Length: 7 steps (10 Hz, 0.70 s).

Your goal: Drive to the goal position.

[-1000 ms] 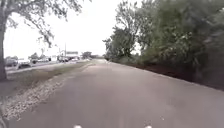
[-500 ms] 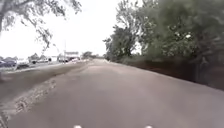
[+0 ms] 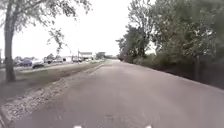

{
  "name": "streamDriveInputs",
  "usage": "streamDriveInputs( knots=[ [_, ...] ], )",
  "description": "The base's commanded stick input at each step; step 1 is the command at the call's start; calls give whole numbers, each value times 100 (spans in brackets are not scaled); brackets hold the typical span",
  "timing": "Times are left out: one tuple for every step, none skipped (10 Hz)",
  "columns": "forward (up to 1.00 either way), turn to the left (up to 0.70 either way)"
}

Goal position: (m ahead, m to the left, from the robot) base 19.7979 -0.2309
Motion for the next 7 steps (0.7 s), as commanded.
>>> streamDriveInputs(
  knots=[
    [70,0],
    [70,0],
    [70,0],
    [70,0],
    [70,0],
    [70,0],
    [70,0]
  ],
)
